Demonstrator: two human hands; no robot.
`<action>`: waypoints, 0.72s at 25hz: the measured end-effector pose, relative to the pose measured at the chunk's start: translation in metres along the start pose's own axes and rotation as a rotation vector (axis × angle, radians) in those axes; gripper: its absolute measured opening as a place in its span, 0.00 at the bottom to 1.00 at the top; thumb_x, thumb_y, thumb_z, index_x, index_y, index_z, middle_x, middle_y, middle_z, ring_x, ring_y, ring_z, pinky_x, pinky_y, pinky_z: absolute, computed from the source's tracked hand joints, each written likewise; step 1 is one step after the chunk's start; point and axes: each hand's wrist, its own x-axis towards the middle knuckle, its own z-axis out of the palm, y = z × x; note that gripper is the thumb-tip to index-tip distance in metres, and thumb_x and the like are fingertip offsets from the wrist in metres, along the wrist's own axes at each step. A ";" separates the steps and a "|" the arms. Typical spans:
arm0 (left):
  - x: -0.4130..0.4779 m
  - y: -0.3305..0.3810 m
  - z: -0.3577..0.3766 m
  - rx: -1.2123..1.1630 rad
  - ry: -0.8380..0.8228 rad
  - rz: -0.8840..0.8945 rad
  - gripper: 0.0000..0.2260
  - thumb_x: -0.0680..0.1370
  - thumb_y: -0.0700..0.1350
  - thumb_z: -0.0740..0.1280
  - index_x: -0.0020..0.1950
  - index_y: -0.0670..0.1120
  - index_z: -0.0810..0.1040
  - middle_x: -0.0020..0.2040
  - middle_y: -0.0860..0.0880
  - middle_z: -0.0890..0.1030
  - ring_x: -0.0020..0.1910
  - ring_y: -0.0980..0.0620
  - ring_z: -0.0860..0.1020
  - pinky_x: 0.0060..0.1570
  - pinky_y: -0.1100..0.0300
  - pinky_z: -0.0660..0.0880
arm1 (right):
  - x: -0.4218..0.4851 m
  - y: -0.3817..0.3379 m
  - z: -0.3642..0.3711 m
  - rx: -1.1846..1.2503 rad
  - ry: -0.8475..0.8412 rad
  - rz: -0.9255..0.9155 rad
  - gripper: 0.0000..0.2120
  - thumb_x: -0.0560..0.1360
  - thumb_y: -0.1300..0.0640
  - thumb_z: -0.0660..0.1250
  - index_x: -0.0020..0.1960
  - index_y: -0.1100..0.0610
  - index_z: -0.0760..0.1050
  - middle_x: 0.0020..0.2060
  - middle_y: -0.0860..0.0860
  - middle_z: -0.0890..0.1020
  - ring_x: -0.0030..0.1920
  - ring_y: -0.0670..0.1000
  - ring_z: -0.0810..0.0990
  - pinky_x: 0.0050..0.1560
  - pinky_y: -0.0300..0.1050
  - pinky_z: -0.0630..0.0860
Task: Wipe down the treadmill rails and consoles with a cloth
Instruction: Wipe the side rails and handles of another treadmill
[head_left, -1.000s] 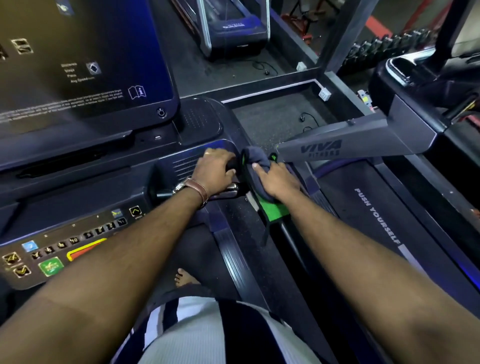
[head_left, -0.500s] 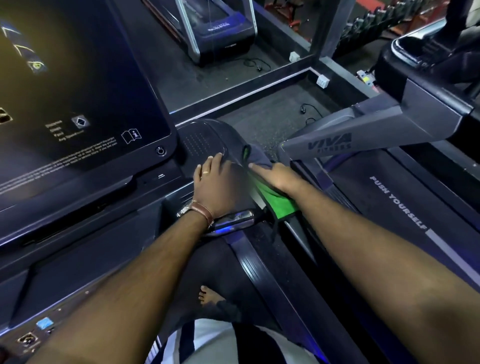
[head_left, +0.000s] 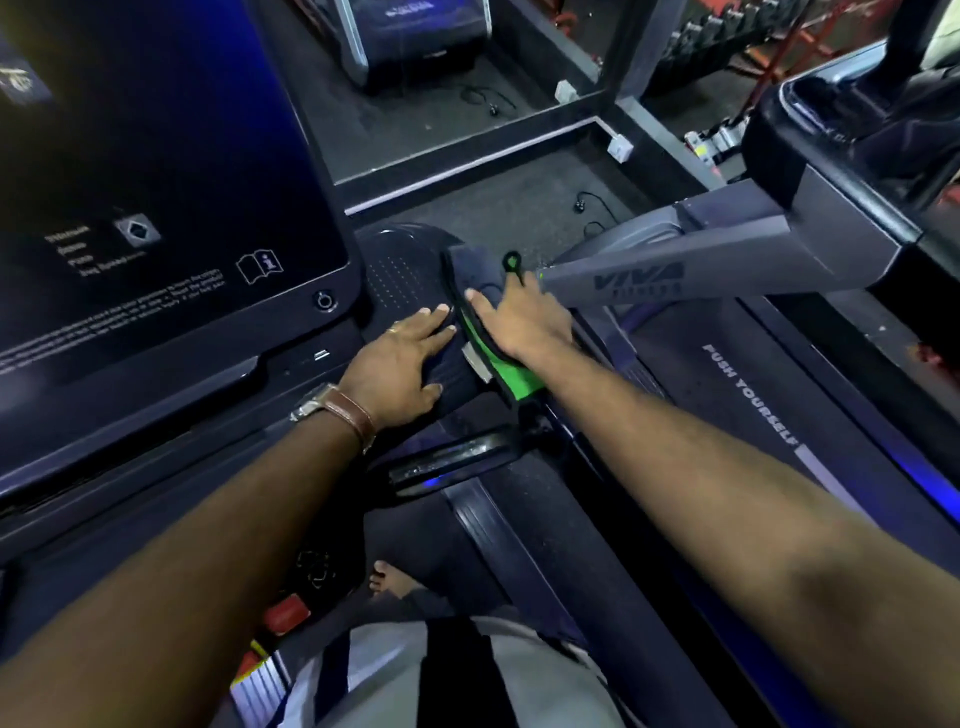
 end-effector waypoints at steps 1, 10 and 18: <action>0.000 -0.001 -0.001 -0.024 0.011 -0.001 0.33 0.73 0.47 0.70 0.76 0.49 0.63 0.78 0.52 0.57 0.76 0.53 0.55 0.71 0.62 0.55 | -0.012 0.008 0.004 -0.067 0.064 -0.085 0.36 0.78 0.32 0.53 0.77 0.54 0.59 0.74 0.55 0.65 0.67 0.64 0.71 0.62 0.57 0.71; -0.005 0.008 0.002 -0.034 0.059 -0.009 0.32 0.73 0.47 0.69 0.76 0.46 0.63 0.78 0.50 0.56 0.76 0.51 0.55 0.73 0.62 0.49 | 0.028 -0.020 -0.004 0.079 -0.044 0.090 0.37 0.76 0.29 0.50 0.75 0.53 0.65 0.73 0.54 0.68 0.68 0.62 0.71 0.64 0.56 0.69; -0.012 0.013 -0.001 -0.058 0.027 -0.082 0.32 0.74 0.44 0.68 0.76 0.44 0.61 0.78 0.51 0.55 0.76 0.53 0.53 0.74 0.62 0.50 | 0.056 -0.003 0.003 0.049 -0.005 -0.369 0.29 0.81 0.38 0.54 0.79 0.48 0.57 0.79 0.50 0.56 0.73 0.61 0.66 0.71 0.55 0.65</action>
